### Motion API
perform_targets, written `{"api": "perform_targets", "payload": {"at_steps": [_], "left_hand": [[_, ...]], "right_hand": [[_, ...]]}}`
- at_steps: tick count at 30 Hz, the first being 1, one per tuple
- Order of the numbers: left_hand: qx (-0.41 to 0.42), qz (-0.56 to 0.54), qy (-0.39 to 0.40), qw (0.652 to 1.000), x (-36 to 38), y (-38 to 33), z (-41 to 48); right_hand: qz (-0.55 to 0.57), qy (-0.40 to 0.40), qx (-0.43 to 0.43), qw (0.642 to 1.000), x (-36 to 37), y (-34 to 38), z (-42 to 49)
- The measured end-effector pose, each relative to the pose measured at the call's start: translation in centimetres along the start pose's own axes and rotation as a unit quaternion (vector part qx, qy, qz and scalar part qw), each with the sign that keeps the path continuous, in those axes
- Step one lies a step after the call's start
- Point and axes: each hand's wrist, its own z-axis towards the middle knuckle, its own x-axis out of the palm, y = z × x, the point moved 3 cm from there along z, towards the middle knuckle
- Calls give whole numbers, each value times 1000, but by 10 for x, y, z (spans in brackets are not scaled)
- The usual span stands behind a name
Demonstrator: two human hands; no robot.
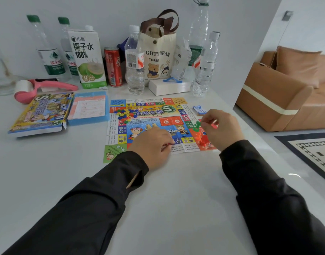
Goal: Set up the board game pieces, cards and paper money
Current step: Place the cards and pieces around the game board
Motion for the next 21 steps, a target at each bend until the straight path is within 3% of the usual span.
{"api": "perform_targets", "payload": {"at_steps": [4, 11, 21], "left_hand": [[20, 17, 11, 1000, 1, -3, 0], [-12, 7, 10, 1000, 3, 2, 1], [-7, -1, 6, 1000, 6, 5, 2]], "right_hand": [[-20, -6, 30, 999, -10, -15, 5], [-64, 81, 85, 991, -16, -32, 5], [-97, 144, 126, 977, -9, -33, 4]]}}
